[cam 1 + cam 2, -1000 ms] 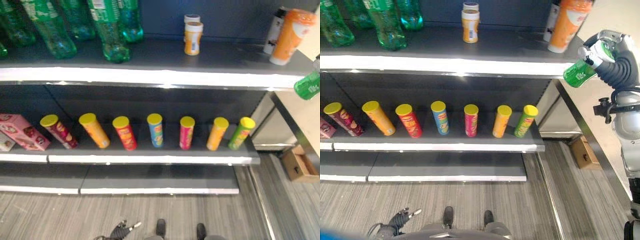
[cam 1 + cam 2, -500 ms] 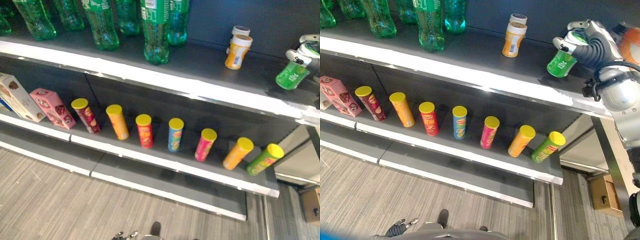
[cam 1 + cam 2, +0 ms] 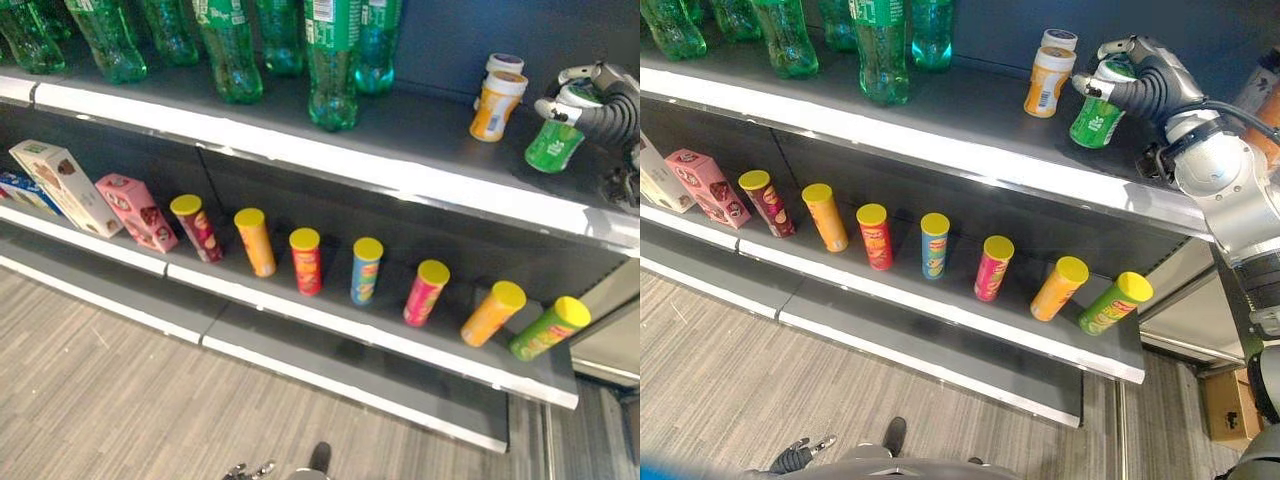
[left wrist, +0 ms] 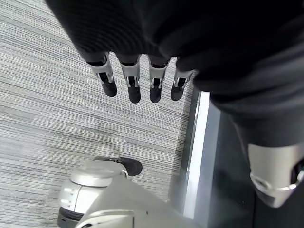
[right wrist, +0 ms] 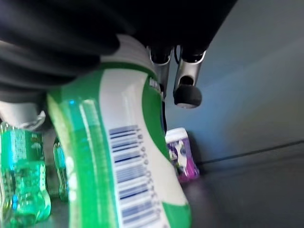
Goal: Put the goods on the table back onto the shelves and tidy them up.
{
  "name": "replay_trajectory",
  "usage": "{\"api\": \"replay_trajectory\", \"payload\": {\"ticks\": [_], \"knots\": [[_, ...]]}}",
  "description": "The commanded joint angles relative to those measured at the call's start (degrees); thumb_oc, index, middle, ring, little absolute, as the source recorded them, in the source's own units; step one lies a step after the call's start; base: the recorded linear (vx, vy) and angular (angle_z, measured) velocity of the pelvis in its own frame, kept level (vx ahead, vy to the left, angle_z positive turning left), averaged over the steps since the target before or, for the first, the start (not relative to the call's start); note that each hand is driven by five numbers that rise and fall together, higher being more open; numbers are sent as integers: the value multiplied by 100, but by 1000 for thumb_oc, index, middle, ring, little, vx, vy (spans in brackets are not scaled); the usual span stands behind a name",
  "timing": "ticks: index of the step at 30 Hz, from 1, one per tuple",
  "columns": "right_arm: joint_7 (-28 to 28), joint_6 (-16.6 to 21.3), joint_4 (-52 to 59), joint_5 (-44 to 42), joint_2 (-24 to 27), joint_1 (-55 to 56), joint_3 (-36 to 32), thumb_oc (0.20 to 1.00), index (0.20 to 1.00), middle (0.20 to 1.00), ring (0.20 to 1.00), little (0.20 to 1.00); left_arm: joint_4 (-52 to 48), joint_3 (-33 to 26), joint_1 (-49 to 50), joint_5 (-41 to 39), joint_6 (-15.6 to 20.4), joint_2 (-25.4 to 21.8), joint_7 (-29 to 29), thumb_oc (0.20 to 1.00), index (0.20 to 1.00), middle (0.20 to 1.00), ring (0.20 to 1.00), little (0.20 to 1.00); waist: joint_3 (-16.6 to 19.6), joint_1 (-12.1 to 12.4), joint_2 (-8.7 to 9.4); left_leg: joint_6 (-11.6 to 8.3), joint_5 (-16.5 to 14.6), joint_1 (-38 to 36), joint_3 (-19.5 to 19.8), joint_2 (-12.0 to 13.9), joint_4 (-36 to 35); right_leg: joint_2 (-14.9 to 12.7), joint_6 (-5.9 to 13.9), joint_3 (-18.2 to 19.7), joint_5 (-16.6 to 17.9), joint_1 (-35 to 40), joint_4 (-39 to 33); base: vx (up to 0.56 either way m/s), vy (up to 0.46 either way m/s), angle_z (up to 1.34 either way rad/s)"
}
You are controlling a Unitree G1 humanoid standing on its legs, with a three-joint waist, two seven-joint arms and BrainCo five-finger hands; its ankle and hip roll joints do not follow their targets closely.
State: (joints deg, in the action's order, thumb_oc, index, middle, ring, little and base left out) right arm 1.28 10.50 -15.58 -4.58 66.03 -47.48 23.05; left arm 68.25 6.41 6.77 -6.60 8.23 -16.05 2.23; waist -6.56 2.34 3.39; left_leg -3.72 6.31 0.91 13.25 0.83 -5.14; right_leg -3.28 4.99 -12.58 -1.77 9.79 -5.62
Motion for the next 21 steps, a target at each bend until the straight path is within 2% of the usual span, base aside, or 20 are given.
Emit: {"api": "replay_trajectory", "payload": {"ticks": [1,14,21], "knots": [[28,115,53,-180,-109,-297,60,200,200,200,200,200,142,117,-232,-193,106,-232,115,1000,1000,1000,1000,1000,165,172,280,-352,-708,-341,-278,406,183,-340,110,-58,-245,-438,447,0,0,0],[12,89,-250,-237,-603,-590,389,200,200,200,200,200,208,131,-256,-271,108,-226,155,1000,1000,1000,1000,1000,153,248,288,-322,-724,-366,-268,393,151,-381,111,-80,-257,-436,473,0,0,0],[-3,75,-226,-266,-705,-699,468,200,200,200,200,200,282,108,-241,-265,86,-227,165,1000,1000,1000,1000,1000,170,282,292,-326,-722,-357,-227,378,139,-398,108,-149,-267,-420,484,1,2,0]]}}
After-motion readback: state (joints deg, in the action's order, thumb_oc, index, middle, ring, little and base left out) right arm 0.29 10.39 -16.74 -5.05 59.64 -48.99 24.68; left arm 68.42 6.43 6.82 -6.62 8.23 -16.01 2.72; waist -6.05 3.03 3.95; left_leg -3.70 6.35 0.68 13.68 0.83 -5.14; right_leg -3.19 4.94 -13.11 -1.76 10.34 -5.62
